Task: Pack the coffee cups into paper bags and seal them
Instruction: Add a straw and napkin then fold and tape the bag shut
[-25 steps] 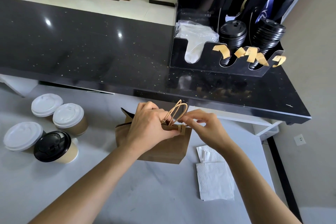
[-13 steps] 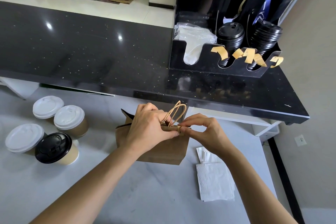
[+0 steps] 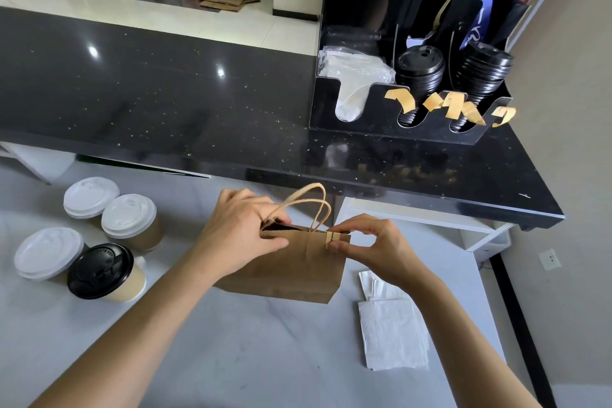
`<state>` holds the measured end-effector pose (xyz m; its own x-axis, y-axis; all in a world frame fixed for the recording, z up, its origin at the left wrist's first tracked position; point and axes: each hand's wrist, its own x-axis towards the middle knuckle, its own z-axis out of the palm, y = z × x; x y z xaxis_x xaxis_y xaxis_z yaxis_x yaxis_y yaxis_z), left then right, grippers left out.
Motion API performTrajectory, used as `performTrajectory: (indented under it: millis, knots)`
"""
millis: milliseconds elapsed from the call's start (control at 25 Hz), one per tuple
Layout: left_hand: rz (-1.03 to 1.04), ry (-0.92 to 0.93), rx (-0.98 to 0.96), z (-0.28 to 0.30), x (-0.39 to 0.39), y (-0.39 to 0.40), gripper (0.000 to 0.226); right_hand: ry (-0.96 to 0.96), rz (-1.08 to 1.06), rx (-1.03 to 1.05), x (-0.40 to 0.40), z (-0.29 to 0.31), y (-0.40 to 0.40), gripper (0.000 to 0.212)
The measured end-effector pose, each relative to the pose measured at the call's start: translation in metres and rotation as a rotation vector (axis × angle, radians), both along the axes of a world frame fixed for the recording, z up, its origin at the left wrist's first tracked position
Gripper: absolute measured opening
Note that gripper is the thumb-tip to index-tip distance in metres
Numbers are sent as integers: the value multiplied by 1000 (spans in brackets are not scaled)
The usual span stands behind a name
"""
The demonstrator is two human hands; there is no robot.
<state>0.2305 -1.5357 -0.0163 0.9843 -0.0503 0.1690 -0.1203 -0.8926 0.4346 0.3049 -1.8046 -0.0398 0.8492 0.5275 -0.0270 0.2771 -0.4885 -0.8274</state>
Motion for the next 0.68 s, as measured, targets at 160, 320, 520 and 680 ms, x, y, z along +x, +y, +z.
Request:
performTrajectory:
  millis: [160, 320, 520, 680]
  knots:
    - [7, 59, -57, -4, -10, 32, 29, -32, -22, -18, -2, -4, -4, 15]
    - [16, 121, -322, -10, -19, 49, 20, -44, -39, -16, -4, -6, -10, 15]
    - [18, 144, -397, -14, -25, 48, 25, -30, -70, -23, -6, -3, -22, 13]
    - [44, 92, -482, -17, -23, 37, 26, -44, -108, -55, -9, -1, -31, 13]
